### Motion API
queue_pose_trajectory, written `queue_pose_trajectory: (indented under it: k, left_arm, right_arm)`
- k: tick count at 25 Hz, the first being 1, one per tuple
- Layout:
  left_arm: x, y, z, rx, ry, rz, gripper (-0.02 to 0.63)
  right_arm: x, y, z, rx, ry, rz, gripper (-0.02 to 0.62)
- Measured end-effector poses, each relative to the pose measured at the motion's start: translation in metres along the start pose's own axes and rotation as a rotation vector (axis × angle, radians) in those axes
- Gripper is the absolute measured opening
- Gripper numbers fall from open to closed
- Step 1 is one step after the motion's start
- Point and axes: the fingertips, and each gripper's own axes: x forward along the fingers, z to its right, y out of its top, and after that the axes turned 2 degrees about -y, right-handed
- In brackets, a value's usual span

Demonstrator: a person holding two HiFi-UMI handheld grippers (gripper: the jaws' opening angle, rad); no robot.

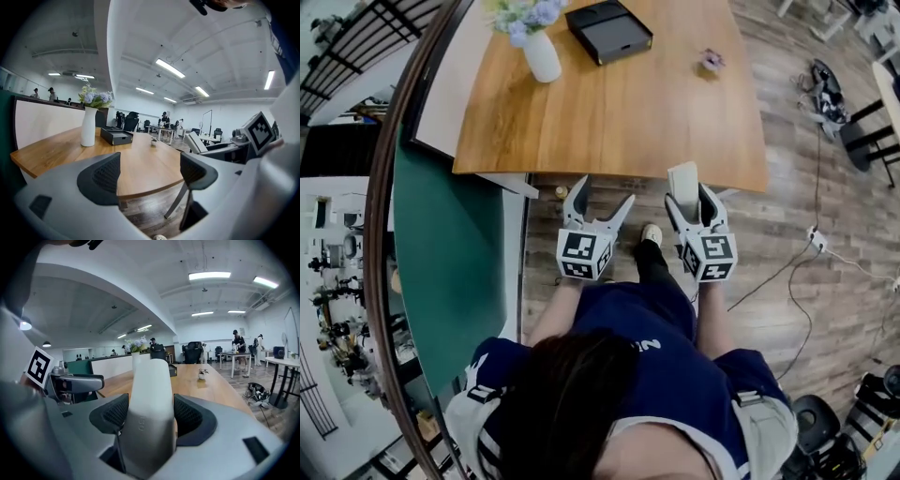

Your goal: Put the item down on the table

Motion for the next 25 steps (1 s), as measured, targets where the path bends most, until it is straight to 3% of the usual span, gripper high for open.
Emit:
queue_pose_trajectory:
  k: [6, 16, 25]
  left_arm:
    - [0.062, 0.013, -0.013, -0.016, 0.082, -0.014, 0.383]
    - [0.145, 0.022, -0.012, -0.027, 0.121, -0.026, 0.383]
    - [0.182, 0.027, -0.007, -0.016, 0.091, -0.063, 0.383]
  right_arm:
    - [0.055, 0.017, 0.042, -0.024, 0.101, -0.028, 0.31]
    - [0.105, 0.034, 0.097, -0.075, 0.178, -0.054, 0.31]
    - [0.122, 0.056, 0.144, -0.052, 0.118, -0.053, 0.31]
